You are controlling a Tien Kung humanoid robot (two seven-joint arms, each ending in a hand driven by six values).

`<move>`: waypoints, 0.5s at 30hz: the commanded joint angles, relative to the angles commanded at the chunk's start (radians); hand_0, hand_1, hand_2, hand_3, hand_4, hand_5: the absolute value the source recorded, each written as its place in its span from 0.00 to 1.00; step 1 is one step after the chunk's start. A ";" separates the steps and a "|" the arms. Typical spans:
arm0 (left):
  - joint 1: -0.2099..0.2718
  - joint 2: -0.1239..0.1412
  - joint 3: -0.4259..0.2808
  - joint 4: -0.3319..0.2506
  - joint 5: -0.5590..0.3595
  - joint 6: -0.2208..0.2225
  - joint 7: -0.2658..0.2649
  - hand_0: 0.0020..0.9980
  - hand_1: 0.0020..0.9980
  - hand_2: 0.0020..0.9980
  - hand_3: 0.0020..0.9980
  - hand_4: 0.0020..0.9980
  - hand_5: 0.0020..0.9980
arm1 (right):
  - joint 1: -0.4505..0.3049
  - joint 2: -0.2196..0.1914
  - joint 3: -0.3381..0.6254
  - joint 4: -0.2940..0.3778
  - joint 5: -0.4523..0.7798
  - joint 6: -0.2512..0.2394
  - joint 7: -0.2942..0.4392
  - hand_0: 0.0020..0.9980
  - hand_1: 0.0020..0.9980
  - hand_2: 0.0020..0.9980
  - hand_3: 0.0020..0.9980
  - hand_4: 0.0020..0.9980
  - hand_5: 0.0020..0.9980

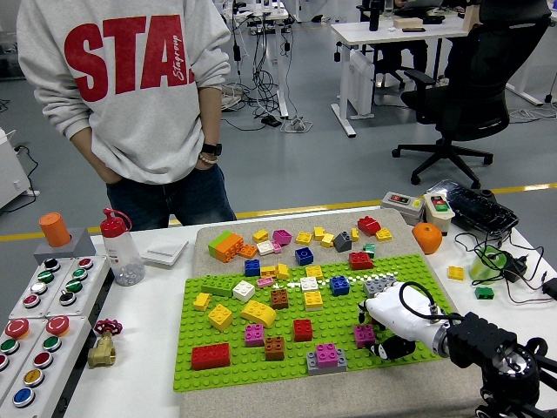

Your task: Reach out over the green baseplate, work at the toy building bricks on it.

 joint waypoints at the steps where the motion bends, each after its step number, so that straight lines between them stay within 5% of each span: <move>1: 0.000 0.000 0.000 0.000 0.000 0.000 0.000 0.66 0.61 0.62 0.45 0.36 1.00 | 0.000 0.000 -0.001 -0.001 0.000 0.001 0.000 0.68 0.40 0.41 0.60 0.70 0.40; 15: 0.001 -0.001 0.001 0.000 -0.001 0.000 -0.001 0.66 0.61 0.62 0.45 0.36 1.00 | 0.000 0.002 -0.011 -0.006 0.000 -0.001 0.001 0.68 0.40 0.41 0.59 0.69 0.41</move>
